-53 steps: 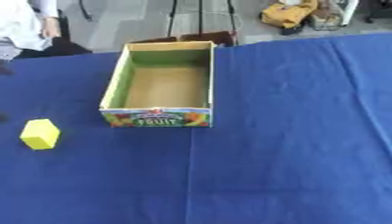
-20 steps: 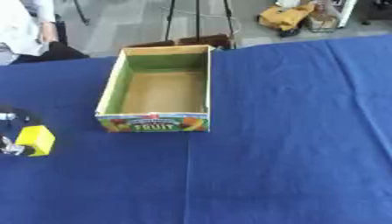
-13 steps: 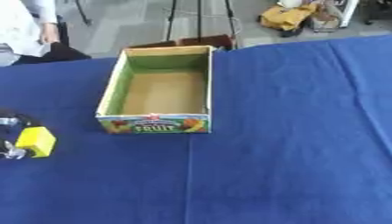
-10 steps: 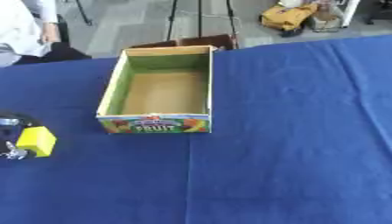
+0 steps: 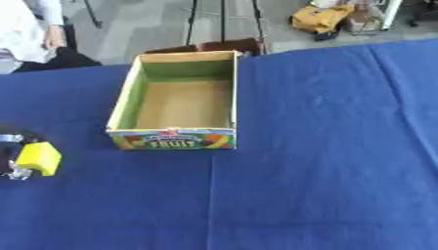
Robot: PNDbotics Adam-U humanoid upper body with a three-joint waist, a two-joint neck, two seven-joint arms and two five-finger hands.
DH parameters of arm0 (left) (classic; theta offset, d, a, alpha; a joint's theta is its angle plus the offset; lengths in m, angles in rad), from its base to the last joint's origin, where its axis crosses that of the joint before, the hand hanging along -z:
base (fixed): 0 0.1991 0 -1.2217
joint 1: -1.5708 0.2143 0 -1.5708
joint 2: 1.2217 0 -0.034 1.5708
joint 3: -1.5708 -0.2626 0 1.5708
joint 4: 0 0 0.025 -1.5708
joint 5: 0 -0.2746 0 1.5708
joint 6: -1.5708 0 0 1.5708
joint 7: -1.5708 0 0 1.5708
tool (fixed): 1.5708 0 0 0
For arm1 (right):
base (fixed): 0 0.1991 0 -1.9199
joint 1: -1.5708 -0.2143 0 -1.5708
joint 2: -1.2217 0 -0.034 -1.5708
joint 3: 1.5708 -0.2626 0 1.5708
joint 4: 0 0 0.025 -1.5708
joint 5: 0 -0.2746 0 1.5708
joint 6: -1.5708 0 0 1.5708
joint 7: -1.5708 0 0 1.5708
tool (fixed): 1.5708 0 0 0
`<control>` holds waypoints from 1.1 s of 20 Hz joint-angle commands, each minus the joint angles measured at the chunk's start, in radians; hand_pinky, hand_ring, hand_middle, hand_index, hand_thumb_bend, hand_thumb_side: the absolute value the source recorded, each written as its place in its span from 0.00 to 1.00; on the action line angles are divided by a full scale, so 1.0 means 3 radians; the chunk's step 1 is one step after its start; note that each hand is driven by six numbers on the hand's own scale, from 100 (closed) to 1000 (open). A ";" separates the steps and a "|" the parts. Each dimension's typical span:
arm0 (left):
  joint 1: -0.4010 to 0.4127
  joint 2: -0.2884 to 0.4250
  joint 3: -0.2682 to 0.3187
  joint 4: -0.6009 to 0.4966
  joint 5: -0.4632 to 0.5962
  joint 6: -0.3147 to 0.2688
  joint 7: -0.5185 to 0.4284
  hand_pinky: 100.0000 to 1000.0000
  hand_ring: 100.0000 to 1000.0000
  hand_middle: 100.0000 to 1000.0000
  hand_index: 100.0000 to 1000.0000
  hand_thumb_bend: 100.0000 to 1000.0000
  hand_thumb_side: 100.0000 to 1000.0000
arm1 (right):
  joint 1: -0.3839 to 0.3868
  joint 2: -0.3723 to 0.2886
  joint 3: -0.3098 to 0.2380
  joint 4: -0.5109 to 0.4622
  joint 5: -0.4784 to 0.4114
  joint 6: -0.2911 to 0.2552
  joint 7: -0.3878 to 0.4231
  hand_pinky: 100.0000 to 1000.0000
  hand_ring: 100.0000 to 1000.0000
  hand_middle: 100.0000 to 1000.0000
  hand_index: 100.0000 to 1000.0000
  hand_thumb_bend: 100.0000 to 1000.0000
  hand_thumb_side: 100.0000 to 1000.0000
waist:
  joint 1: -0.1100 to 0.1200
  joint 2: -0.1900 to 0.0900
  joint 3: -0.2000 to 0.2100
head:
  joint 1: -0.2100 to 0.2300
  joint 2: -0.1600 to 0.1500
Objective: Pick up objects on the table and place them in the box.
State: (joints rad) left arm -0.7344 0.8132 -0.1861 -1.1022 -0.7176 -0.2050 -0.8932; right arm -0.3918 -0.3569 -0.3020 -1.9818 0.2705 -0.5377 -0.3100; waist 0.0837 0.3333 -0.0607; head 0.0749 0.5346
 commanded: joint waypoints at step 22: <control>-0.0066 0.0057 0.0087 -0.0110 -0.0075 0.0031 0.0319 0.33 0.58 0.60 0.79 0.00 0.46 | -0.0015 -0.0073 -0.0043 -0.0061 -0.0010 0.0054 -0.0054 0.64 0.66 0.51 0.72 0.00 1.00 | 0.0041 0.0017 0.0006 | 0.0003 -0.0061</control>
State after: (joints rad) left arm -0.7406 0.8013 -0.1763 -1.1180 -0.7332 -0.1995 -0.8153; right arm -0.3900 -0.3569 -0.3079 -1.9818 0.2705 -0.5227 -0.3222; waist 0.0851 0.3393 -0.0609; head 0.0751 0.5266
